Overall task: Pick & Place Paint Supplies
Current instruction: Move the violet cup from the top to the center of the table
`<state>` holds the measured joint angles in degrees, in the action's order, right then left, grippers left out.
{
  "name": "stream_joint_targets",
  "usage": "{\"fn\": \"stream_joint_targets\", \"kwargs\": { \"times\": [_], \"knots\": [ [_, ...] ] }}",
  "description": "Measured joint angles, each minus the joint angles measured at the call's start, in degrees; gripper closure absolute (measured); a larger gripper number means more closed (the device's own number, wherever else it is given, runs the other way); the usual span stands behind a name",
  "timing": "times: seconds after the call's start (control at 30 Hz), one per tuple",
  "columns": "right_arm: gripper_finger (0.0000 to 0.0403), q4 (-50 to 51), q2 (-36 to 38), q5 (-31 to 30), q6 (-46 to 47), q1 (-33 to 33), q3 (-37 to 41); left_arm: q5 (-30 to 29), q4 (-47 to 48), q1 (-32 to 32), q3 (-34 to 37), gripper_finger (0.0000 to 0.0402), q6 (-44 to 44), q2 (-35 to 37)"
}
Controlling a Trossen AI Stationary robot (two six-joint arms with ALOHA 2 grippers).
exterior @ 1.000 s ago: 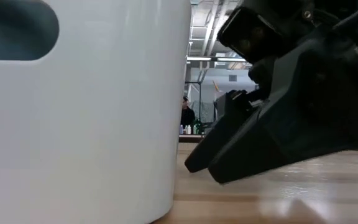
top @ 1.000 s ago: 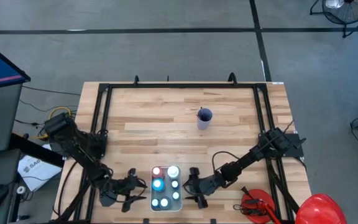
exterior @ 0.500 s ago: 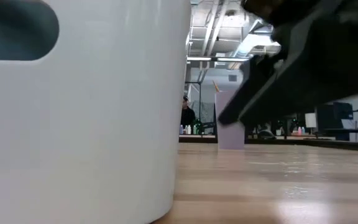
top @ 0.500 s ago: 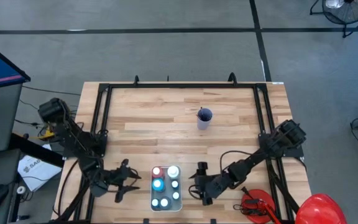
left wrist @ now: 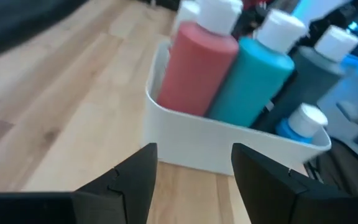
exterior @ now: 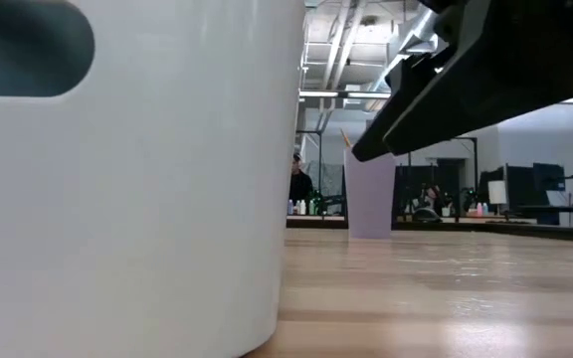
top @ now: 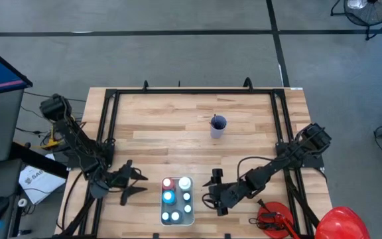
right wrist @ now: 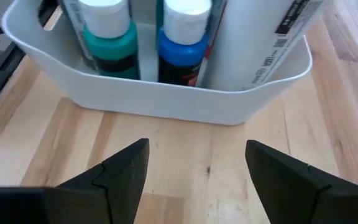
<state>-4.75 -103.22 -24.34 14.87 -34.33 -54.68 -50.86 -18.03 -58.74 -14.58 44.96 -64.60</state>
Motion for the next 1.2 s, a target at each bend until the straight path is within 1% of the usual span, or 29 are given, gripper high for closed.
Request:
{"fn": "stream_joint_targets", "kwargs": {
  "times": [0.17,0.33,0.43,0.6,0.77,0.83,1.07,1.2],
  "knots": [
    [0.0142,-0.73,0.0,-0.44,0.17,-0.13,0.0,-3.77,-0.31,0.29,0.23,0.0203,-0.12,0.81],
    [0.0142,-4.45,0.0,-1.4,-0.35,-1.33,0.55,-3.91,-1.94,2.38,0.23,0.0203,-0.25,0.47],
    [0.0142,-10.11,0.0,-1.42,-0.37,-2.12,3.09,-3.84,-5.44,2.95,0.23,0.0203,-3.07,-0.5],
    [0.0142,-17.42,0.0,-1.38,0.37,-2.85,7.47,-3.9,-13.99,3.33,0.23,0.0203,-10.62,-3.34],
    [0.0142,-22.63,0.02,-1.41,0.4,-2.11,10.71,-3.88,-15.95,6.6,0.23,0.0206,-13.21,-4.93],
    [0.0142,-22.23,0.0,-1.51,0.44,-1.75,11.26,-2.8,-15.95,8.49,0.23,0.0206,-13.98,-5.24],
    [0.0142,-20.45,0.04,-5.29,0.37,-1.22,11.19,3.57,-16.06,16.14,0.23,0.0206,-18.03,-5.24],
    [0.0142,-16.86,1.29,-6.24,1.34,-1.27,11.19,7.23,-16.39,20.12,0.23,0.0206,-19.94,-5.24]
  ]
}}
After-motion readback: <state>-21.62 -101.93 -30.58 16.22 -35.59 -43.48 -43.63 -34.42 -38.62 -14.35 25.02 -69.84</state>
